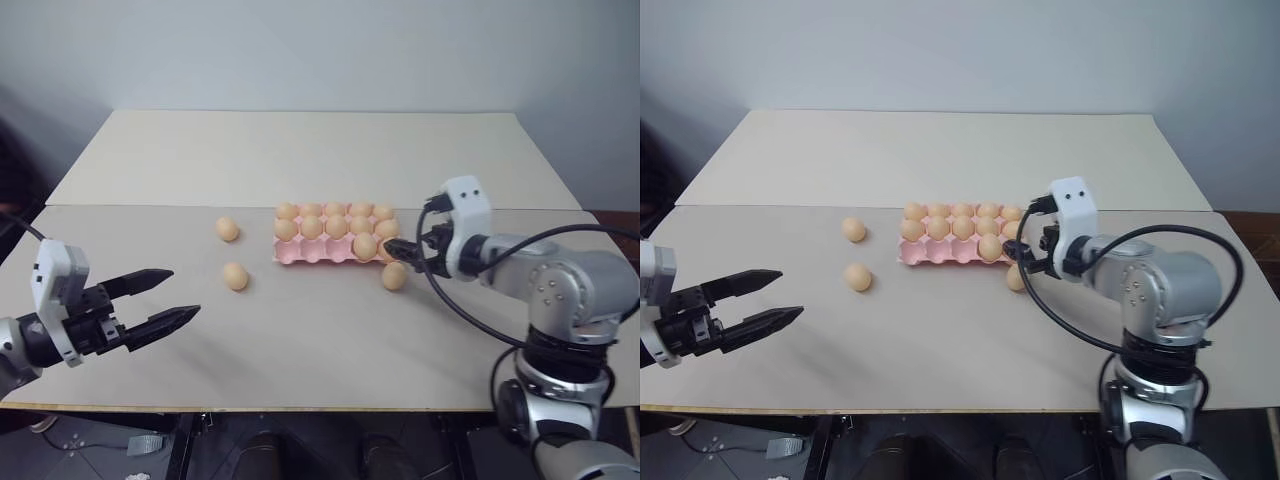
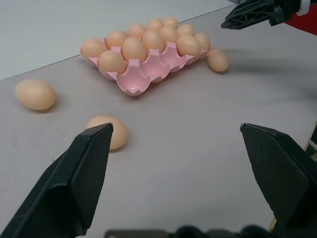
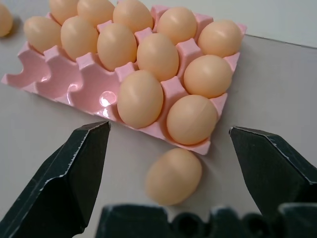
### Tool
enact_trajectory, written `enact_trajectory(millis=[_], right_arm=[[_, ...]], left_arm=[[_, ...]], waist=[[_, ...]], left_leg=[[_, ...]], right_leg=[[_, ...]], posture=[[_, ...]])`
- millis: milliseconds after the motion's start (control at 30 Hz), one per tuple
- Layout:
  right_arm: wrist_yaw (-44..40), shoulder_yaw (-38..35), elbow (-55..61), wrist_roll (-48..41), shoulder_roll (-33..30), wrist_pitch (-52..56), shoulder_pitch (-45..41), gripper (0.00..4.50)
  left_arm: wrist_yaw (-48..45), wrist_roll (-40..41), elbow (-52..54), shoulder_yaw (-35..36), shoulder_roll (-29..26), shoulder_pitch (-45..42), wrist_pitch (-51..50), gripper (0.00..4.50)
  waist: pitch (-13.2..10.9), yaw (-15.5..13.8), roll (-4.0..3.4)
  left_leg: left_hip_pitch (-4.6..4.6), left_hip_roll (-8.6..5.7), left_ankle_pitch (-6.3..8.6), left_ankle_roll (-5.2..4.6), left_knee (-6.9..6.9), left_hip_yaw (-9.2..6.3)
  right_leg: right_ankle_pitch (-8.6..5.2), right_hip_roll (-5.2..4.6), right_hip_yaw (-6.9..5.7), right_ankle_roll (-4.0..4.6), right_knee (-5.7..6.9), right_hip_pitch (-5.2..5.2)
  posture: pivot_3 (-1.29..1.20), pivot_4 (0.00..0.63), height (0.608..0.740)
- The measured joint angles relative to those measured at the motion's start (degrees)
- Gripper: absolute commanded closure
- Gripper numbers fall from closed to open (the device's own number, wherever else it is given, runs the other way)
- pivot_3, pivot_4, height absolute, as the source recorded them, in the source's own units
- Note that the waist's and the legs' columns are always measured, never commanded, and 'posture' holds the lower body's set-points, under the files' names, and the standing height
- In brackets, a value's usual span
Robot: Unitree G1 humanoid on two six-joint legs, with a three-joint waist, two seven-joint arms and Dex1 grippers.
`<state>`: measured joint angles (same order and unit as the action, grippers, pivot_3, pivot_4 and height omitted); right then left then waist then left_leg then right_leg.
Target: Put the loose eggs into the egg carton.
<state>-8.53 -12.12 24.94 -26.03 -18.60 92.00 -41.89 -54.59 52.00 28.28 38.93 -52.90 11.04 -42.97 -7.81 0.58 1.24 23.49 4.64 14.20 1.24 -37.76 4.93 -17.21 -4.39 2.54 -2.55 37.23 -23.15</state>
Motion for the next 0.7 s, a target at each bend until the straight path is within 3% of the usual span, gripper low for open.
enact_trajectory(millis=[200, 700], right_arm=[[8.88, 0.26, -1.87, -0.33, 0.9, 0.0, 0.62, 0.03], [19.28, 3.17, -8.99, -6.84, 4.64, 0.0, 1.63, 0.03]], left_arm=[[0.67, -0.02, 0.28, -2.22, 0.74, -0.06, 0.14, 0.0], [2.52, -0.03, 1.76, -3.5, 2.26, 0.3, 0.43, 0.0]], waist=[[0.01, 0.25, -0.01], [0.01, 0.76, -0.01]], left_leg=[[-0.07, 0.0, 0.0, -0.01, 0.01, -0.02], [-0.06, 0.02, 0.0, -0.01, 0.02, -0.03]], right_leg=[[0.0, 0.02, -0.01, 0.0, 0.02, 0.05], [0.0, 0.03, 0.01, 0.0, 0.04, 0.03]], posture=[[0.0, 0.15, 0.74], [0.0, 0.15, 0.74]])
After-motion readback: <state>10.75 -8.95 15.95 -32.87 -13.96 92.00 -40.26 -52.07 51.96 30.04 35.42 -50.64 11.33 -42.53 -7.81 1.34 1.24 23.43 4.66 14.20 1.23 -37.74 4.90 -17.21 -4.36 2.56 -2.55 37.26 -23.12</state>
